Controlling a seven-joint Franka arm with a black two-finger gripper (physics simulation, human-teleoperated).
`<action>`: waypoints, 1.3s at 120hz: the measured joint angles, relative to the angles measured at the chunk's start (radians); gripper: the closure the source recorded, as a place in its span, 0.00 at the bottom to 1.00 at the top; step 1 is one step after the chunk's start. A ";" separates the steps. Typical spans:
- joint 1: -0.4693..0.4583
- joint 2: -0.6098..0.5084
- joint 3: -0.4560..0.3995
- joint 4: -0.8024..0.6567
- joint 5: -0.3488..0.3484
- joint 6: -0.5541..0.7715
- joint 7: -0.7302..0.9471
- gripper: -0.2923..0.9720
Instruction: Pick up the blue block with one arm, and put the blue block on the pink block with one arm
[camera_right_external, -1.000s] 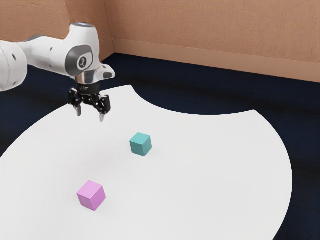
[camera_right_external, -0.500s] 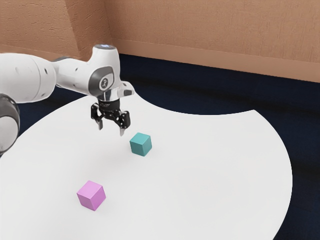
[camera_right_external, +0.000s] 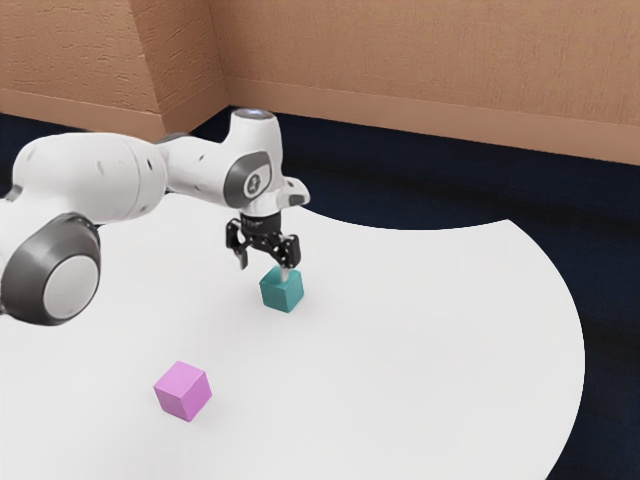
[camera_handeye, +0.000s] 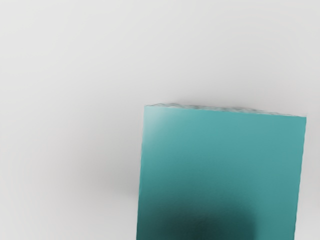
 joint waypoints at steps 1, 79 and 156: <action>0.000 0.003 0.000 0.003 -0.001 0.000 0.000 0.23; 0.008 0.139 -0.008 0.096 -0.043 0.001 0.003 0.24; 0.024 0.152 -0.008 0.118 -0.067 -0.014 -0.003 0.49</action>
